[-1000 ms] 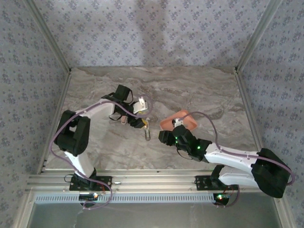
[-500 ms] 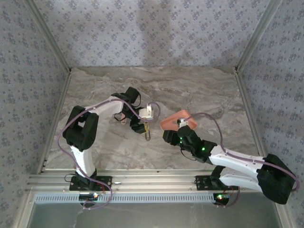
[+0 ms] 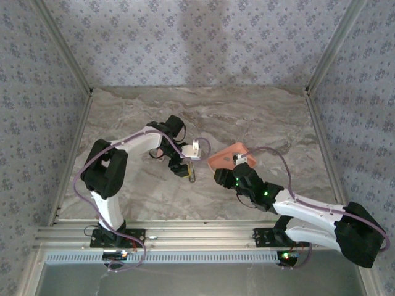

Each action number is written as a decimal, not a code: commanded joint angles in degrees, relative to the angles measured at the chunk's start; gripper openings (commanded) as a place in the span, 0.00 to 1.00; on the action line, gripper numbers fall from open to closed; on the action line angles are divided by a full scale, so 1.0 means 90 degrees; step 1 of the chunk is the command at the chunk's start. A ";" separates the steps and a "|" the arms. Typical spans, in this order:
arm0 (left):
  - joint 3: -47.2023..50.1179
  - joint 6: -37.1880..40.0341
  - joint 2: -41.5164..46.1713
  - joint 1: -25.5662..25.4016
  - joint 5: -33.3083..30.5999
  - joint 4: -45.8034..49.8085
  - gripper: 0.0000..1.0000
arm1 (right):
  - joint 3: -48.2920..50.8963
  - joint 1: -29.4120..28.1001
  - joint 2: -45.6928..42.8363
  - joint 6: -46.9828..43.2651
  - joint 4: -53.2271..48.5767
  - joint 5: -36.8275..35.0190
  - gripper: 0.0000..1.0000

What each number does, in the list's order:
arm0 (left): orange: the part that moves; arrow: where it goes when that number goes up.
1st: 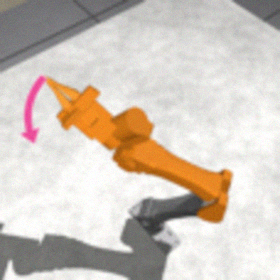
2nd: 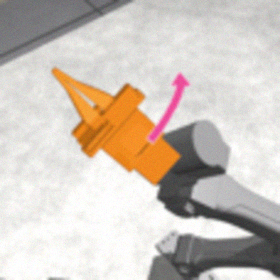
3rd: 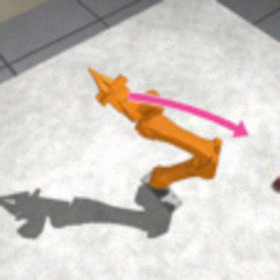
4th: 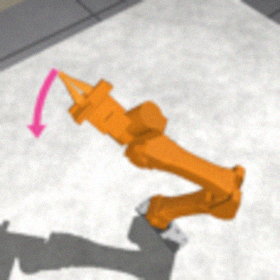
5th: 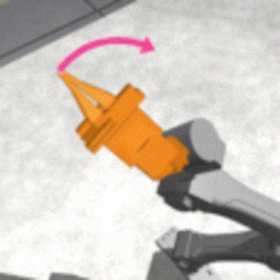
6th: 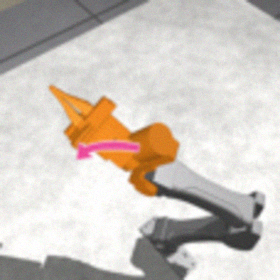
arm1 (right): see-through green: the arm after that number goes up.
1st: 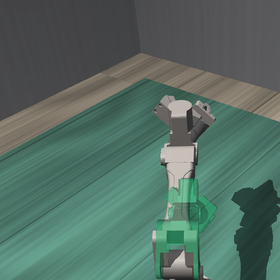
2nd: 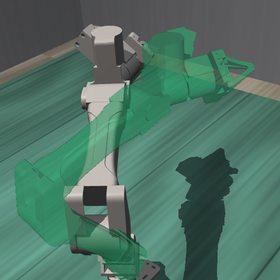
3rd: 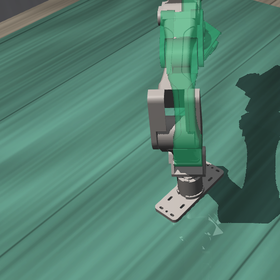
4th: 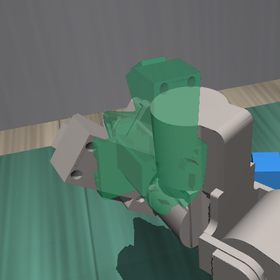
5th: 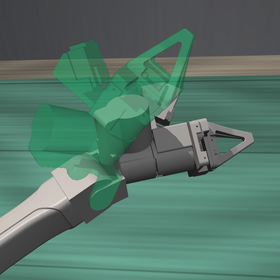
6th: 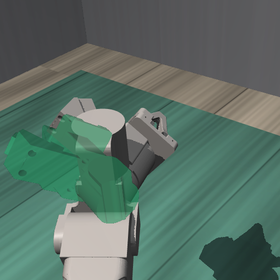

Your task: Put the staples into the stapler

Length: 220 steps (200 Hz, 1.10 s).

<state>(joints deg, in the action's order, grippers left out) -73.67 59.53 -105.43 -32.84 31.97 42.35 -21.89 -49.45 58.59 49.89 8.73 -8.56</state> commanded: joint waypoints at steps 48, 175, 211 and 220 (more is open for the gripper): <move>0.0398 0.0125 0.0630 -0.0449 -0.0256 0.0323 0.72 | 0.0109 0.0036 -0.0201 0.0018 -0.0042 -0.0075 0.44; 0.0608 -0.3641 0.1576 -0.0657 -0.0970 -0.0338 0.72 | -0.0343 0.0047 0.0346 -0.0098 -0.0003 0.0455 0.44; 0.0864 -0.5773 0.2160 -0.0505 -0.1171 -0.0640 0.72 | -0.0694 0.0037 0.0751 -0.0172 0.0027 0.0745 0.44; 0.1097 -0.6494 0.2380 -0.0439 -0.1225 -0.0919 0.72 | -0.0771 0.0045 0.0853 -0.0173 0.0067 0.0809 0.44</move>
<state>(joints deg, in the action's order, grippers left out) -67.37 20.91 -88.66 -38.24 23.05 38.44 -25.87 -49.36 64.31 49.54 8.80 -3.57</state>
